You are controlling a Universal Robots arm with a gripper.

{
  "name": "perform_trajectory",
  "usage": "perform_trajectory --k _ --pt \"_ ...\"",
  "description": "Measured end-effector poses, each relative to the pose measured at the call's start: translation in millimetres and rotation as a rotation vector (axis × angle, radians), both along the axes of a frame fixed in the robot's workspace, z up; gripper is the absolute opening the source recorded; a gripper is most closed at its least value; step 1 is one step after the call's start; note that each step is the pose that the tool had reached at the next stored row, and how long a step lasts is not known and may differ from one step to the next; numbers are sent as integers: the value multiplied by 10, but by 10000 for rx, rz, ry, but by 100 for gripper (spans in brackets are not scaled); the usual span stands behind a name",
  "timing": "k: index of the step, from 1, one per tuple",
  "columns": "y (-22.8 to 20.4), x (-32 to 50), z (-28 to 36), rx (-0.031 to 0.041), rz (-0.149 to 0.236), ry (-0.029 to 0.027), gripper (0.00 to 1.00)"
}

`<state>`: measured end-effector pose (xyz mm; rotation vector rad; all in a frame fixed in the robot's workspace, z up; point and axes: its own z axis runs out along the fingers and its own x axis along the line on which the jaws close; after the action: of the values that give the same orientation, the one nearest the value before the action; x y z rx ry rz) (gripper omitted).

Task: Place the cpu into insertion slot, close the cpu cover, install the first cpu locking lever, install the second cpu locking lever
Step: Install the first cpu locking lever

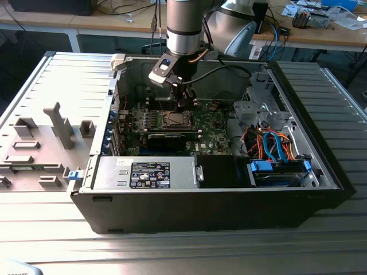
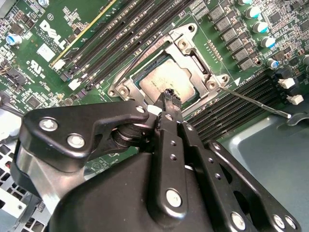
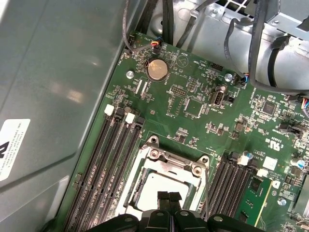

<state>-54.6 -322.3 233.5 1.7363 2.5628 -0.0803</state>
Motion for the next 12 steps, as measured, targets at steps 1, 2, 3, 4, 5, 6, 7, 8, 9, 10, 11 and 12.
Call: perform_trajectory --k 1,2,3,4,5,6,7,8,9,10,11,12 --pt "0 0 0 -1 5 0 11" --pt "0 0 0 0 12 0 11" --pt "0 0 0 -1 18 0 11" --pt "0 0 0 -1 24 0 11" --pt "0 0 0 0 29 0 11" --pt "0 0 0 0 35 0 11" --pt "0 0 0 -1 40 0 11" --pt "0 0 0 0 47 0 11" --pt "0 0 0 0 54 0 11" --pt "0 0 0 -1 60 0 11" --pt "0 0 0 0 68 0 11" --pt "0 0 0 0 74 0 11"
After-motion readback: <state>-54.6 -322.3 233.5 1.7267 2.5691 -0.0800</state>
